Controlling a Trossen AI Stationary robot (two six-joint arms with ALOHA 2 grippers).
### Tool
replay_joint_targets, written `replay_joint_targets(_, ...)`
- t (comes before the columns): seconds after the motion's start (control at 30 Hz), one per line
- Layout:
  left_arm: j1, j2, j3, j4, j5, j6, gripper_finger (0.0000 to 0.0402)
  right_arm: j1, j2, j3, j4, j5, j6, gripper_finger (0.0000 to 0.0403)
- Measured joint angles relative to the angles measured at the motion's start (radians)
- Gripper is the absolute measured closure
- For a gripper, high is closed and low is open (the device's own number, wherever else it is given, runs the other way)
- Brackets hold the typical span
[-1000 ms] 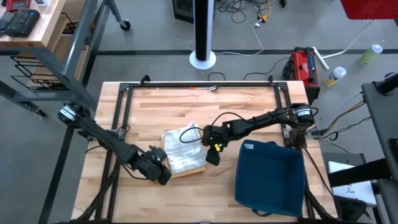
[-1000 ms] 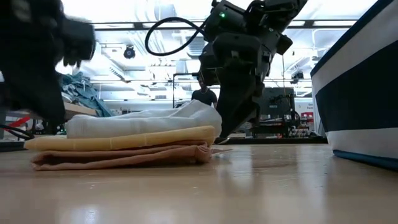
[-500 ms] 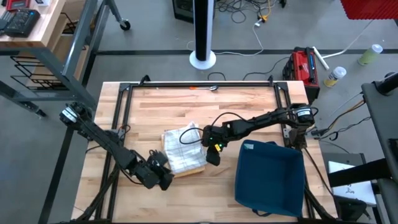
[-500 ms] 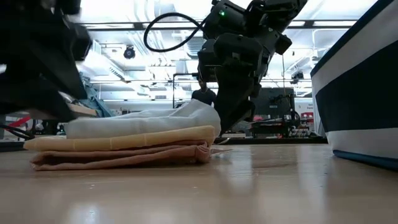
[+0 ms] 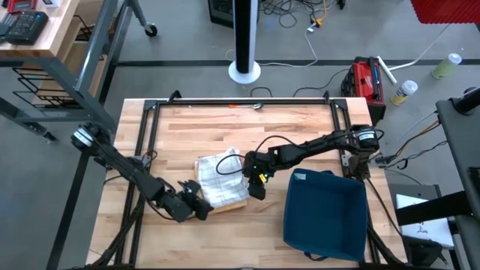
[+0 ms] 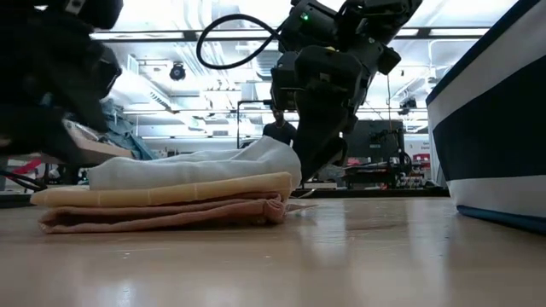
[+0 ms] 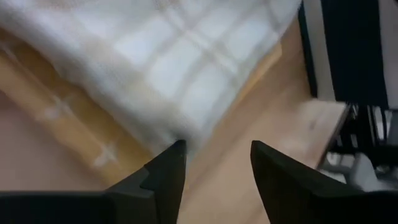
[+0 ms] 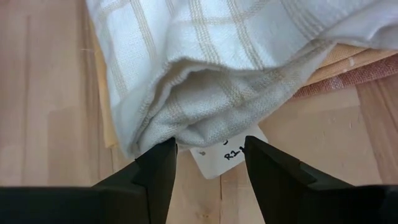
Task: Fold towel
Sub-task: Stack the folded white towel on top of the folded yellow towel
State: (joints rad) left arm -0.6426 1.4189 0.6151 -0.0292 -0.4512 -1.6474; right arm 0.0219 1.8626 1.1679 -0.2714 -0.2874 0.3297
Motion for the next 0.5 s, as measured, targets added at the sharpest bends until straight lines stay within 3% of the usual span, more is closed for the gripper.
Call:
replay_joint_targets(0.2,0.002,-0.031,0.042,-0.171,0.123,-0.066,0.025,0.0,0.0,-0.001,0.007,0.001,0.01,0.0222)
replay_joint_targets(0.5,0.013,-0.013,0.044,-0.17,0.006,-0.045,0.0246,0.002,0.0,-0.001,0.023,0.001,0.011,0.0222)
